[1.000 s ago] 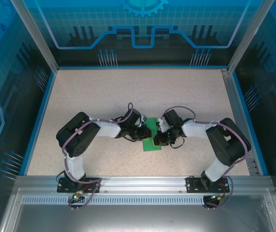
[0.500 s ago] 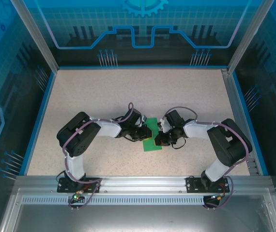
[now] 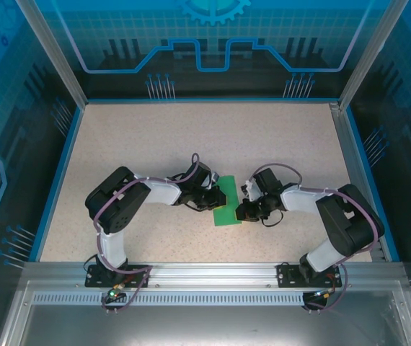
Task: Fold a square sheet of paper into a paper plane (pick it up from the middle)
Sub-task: Fold the triangle a second time at the center of the table.
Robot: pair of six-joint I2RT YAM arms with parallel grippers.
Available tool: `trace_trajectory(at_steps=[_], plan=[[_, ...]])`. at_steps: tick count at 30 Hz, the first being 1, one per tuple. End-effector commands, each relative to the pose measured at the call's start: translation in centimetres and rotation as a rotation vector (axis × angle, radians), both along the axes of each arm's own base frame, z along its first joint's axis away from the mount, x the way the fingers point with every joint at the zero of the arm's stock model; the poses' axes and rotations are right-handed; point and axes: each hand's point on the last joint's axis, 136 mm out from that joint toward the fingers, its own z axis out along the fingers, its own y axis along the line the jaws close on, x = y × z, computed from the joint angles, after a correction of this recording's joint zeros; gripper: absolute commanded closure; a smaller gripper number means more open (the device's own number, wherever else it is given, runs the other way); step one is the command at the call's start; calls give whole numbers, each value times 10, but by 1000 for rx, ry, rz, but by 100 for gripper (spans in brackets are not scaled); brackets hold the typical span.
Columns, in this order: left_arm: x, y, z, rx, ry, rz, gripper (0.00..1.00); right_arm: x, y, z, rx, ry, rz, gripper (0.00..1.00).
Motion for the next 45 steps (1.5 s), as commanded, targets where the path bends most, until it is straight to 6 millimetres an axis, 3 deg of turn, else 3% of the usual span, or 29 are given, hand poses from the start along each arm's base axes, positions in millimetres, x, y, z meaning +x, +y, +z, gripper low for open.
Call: trace_trajectory(at_steps=[1,18,27,32,37,41,45], plan=[[-23,28,-48,173,107,9,86,-34,-31,-22,-139,150,-41,90],[-22,26,-47,168,105,7,86,-46,-43,-23,-189,176,-76,89],[-22,25,-45,161,102,4,86,-40,-44,-5,-192,128,-65,89],[-21,23,-41,147,99,0,86,-19,-30,25,-110,20,-72,87],[-20,21,-36,136,88,-4,85,-1,8,52,60,-37,-27,85],[-18,18,-31,124,80,-6,84,11,27,46,82,-17,9,87],[-16,17,-28,120,75,-4,84,10,19,17,20,42,5,88]])
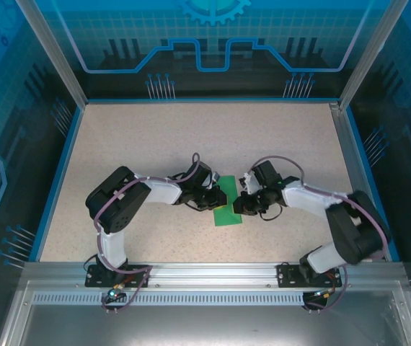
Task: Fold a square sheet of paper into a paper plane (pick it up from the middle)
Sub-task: Fold the triangle a second time at the center of the table.
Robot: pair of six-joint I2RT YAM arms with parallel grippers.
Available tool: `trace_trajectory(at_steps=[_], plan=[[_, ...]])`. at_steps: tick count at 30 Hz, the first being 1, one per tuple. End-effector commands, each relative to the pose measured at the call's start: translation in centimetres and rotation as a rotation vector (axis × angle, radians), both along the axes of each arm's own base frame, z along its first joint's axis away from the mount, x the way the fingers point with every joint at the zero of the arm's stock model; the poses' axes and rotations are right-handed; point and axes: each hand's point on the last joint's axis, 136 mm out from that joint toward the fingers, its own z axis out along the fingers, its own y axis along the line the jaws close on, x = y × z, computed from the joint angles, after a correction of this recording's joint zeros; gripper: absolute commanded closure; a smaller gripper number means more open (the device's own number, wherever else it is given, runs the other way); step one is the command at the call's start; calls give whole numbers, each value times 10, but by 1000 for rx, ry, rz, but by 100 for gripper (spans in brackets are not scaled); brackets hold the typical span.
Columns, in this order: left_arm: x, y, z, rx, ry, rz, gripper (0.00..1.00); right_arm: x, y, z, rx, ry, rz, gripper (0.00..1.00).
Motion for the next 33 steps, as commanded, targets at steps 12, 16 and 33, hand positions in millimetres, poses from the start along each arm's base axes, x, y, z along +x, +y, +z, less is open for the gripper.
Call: trace_trajectory(at_steps=[12,16,33], plan=[[-7,12,-4,92,18,-11,78,-35,-28,-62,-111,150,-16,89],[-2,3,26,36,-31,-26,74,-33,-27,-61,-95,143,-28,89],[-27,-10,-12,30,82,0,87,-34,-27,-67,-102,152,-39,90]])
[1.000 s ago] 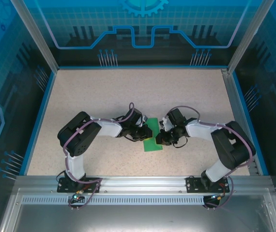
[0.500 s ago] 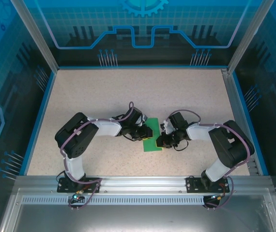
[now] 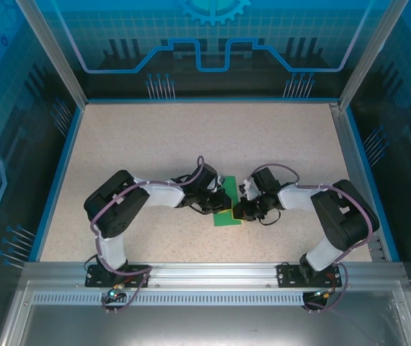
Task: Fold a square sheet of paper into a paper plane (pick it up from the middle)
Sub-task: Fold the triangle a second time at the center of the table.
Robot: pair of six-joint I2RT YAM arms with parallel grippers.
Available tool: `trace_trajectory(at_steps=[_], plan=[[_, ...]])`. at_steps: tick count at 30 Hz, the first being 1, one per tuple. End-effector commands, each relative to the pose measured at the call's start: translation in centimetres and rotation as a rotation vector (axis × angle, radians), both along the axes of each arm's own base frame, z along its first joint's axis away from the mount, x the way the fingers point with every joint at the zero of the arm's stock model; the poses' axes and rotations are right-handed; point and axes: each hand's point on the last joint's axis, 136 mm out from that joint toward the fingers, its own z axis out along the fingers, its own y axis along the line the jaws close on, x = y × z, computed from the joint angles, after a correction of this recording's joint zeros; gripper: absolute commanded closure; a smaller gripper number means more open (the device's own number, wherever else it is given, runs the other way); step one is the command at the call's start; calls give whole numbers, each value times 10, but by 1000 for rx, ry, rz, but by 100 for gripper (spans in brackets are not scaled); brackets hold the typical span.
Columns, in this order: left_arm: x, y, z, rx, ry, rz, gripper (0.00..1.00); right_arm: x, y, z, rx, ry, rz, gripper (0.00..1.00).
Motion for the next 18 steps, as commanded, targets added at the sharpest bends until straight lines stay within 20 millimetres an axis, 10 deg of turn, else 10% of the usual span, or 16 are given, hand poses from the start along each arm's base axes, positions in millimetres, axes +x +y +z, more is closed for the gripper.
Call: trace_trajectory(at_steps=[1,18], plan=[[-6,11,-28,60,40,32,87,-24,-24,-35,-137,107,-29,90],[32,58,-35,165,-43,129,86,-31,-35,-43,-202,134,-28,99]])
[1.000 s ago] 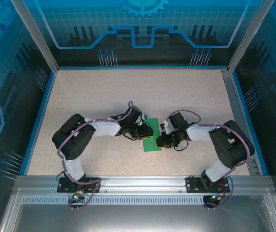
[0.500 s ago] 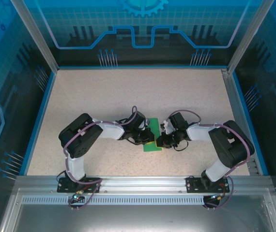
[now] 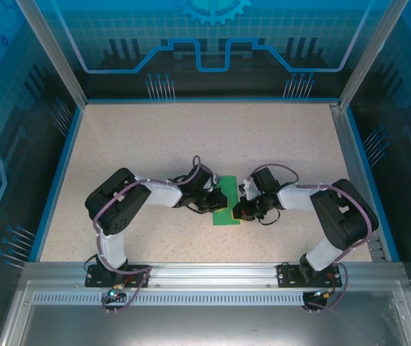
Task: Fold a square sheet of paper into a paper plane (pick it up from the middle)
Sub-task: Fold the triangle a second time at the center of the table.
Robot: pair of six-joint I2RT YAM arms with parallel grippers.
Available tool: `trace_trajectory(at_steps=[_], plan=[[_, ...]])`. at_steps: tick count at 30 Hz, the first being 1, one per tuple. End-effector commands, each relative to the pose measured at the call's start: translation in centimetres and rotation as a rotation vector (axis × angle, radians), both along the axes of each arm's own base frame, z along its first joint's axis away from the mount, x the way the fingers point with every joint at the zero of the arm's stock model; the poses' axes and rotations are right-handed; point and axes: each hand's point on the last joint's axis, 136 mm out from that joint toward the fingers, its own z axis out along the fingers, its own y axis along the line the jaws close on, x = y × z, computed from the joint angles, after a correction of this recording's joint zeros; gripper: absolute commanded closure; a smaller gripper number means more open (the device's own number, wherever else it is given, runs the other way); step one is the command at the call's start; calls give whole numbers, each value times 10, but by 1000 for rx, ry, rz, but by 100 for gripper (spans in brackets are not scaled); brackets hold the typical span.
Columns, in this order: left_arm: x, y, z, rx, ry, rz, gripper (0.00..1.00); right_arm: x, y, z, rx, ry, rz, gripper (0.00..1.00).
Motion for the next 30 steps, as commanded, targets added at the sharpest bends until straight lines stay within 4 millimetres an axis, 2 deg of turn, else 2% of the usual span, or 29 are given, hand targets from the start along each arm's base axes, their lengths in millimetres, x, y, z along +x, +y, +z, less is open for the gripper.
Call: trace_trajectory(at_steps=[1,10,16,22,28,30], plan=[[17,41,-23,149,-8,88,86,-31,-35,-41,-204,127,-24,99],[27,65,-34,196,21,140,86,-31,-37,-40,-207,124,-25,99],[36,76,-27,190,14,164,85,-32,-36,-39,-202,126,-23,99],[44,72,-4,158,-24,152,84,-29,-32,-36,-180,118,-21,98],[37,55,39,59,-91,104,81,-24,-24,-32,-161,104,-12,98],[29,43,51,29,-110,60,80,-23,-23,-32,-161,102,-10,98]])
